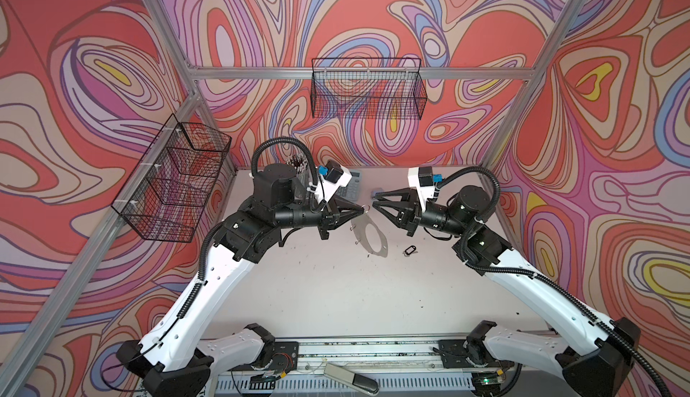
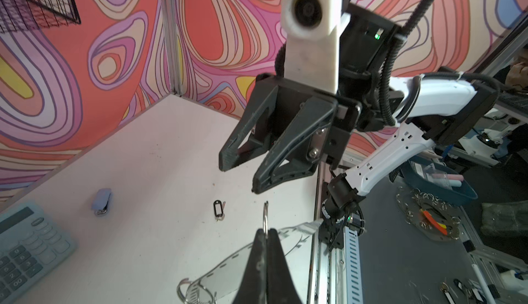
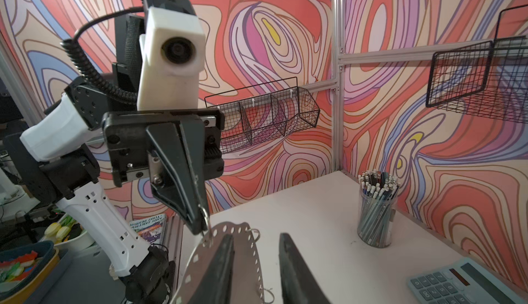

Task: Attach keys to a key ring
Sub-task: Pass the keyring.

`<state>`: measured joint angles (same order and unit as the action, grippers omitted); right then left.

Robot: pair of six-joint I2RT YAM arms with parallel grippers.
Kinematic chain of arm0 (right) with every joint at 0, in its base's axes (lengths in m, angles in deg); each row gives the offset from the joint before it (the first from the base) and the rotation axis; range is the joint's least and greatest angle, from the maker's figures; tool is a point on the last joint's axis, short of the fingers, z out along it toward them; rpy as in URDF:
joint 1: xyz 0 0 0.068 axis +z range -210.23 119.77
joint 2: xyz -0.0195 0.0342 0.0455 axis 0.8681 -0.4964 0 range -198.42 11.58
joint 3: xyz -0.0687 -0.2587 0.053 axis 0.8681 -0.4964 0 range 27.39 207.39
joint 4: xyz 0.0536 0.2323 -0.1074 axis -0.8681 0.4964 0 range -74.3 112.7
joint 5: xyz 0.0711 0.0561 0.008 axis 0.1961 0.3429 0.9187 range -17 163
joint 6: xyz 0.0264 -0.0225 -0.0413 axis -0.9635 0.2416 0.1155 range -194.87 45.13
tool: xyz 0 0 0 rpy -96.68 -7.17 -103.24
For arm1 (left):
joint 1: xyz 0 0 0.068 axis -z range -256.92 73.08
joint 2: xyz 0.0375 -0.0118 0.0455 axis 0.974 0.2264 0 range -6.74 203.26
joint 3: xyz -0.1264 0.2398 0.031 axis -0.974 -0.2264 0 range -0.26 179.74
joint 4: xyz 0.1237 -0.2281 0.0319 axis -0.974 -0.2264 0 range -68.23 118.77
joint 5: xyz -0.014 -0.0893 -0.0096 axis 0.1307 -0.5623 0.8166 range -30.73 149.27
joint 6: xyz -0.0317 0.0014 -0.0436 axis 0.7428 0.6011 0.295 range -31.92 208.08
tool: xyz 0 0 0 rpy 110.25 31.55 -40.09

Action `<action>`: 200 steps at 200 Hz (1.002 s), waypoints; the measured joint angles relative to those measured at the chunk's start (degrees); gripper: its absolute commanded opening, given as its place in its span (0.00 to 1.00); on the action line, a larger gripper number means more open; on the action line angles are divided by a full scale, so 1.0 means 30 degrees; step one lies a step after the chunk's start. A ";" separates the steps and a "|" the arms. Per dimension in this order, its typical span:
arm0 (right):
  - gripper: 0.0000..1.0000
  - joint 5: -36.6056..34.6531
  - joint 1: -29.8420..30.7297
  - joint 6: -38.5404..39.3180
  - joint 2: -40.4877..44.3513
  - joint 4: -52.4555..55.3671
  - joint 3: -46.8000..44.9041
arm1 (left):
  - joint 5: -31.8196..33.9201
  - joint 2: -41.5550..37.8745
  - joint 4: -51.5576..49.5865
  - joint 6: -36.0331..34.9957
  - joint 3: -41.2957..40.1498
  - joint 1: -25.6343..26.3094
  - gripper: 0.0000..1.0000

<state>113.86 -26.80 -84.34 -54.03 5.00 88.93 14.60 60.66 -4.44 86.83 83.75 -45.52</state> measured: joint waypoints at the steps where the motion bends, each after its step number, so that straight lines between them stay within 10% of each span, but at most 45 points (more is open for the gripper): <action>1: 0.27 0.0036 0.0000 0.0029 -0.0015 0.0036 0.0022 | 0.0000 0.0007 -0.0058 -0.0036 0.0000 0.0000 0.00; 200: 0.09 0.4087 -0.0007 0.1158 -0.1647 0.2266 0.0823 | 0.0160 0.0743 -0.2572 -0.0933 0.0219 0.0000 0.00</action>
<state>126.12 -26.83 -80.87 -58.96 11.80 91.40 15.08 62.88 -12.16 84.03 84.41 -45.52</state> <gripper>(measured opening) 0.098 0.047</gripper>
